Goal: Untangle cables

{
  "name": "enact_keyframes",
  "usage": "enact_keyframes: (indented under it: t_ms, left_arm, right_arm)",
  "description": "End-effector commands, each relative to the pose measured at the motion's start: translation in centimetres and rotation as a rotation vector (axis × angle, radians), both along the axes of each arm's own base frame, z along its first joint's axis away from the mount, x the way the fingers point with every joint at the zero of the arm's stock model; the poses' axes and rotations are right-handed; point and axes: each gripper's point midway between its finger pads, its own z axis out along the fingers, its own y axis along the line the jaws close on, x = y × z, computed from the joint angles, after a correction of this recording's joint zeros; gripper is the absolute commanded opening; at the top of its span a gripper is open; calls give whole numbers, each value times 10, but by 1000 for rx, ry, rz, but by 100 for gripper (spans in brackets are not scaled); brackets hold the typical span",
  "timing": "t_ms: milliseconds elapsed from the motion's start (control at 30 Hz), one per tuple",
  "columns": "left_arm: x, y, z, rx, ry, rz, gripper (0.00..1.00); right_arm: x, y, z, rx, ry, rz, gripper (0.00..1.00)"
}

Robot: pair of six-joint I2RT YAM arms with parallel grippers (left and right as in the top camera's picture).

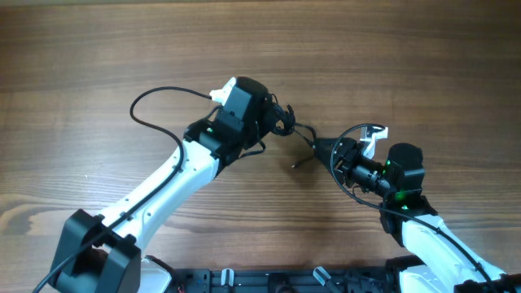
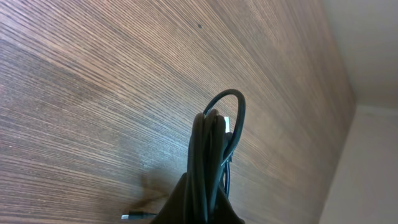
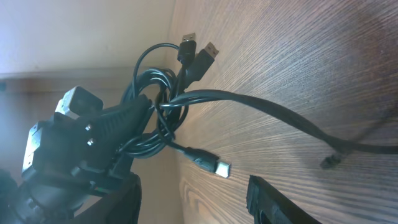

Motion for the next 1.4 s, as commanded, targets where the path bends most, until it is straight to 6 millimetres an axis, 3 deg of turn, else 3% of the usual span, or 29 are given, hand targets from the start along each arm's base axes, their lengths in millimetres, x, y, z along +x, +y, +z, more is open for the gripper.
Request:
enact_keyframes:
  t_ms: [0, 100, 200, 400, 600, 767, 933, 1000, 1133, 1267, 1367]
  left_arm:
    - [-2, -11, 28, -118, -77, -285, 4]
    - [-1, 6, 42, -224, -112, -434, 4]
    - [2, 17, 50, -286, -120, -450, 4]
    - [1, 17, 50, -312, -84, -417, 4]
    - [-1, 16, 49, -339, -33, -382, 4]
    - [-4, 14, 47, -374, 31, -335, 4]
    - [-6, 13, 46, -382, 51, -323, 4]
    - [-7, 12, 46, -381, 54, -326, 4]
    - [-8, 8, 44, -364, 50, -330, 4]
    - [-10, -1, 38, -278, -10, -379, 4]
    - [-21, -16, 38, -224, -81, -501, 4]
  right_arm:
    - [0, 3, 5, -42, -82, 38, 56]
    - [-4, 5, 25, -48, -241, 136, 57]
    - [-25, 19, 41, -30, -383, 303, 66]
    - [-29, 46, 40, -19, -338, 280, 63]
    - [-15, 58, 65, 49, -350, 139, 48]
    - [-5, 52, 61, 30, -331, 57, 39]
    - [-3, 51, 62, 41, -321, 41, 20]
    - [-3, 52, 63, 52, -313, 41, 7]
    - [-7, 54, 66, 73, -309, 62, 5]
    - [-2, 51, 86, 54, -449, 40, 5]
    - [0, 51, 90, 29, -495, 37, 5]
